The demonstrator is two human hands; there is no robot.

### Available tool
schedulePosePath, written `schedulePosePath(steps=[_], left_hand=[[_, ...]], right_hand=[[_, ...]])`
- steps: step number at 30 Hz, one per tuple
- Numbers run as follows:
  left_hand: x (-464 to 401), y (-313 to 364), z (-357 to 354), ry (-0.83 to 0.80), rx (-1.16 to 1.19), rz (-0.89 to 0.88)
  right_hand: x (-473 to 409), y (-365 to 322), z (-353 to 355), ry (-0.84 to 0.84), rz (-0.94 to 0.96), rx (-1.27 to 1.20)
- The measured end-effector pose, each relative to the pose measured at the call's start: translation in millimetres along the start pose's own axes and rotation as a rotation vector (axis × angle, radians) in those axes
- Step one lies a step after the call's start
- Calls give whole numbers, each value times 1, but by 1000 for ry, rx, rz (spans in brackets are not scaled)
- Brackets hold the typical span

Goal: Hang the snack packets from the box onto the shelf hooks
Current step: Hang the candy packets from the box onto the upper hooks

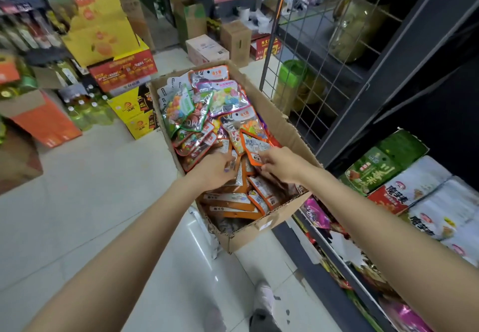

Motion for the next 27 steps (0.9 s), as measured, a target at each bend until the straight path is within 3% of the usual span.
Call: schedulePosePath(steps=[6, 13, 17, 27], left_hand=[[-1, 4, 8, 97, 34, -21], [-1, 15, 14, 319, 10, -85], [-14, 34, 17, 343, -244, -228], [-11, 57, 56, 370, 183, -310]], right_hand=[[4, 6, 0, 53, 38, -111], [12, -2, 9, 228, 71, 224], [17, 2, 18, 303, 64, 212], [40, 23, 69, 620, 21, -103]])
Point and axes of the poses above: each hand's wrist, its own x-axis away from the middle knuckle, its own z-axis out of the back of the hand, y = z × x, the point moved 9 cm from there along -x, towards the middle knuckle, and after that the axes turned 1 degree about z, right-handed, at the moved point
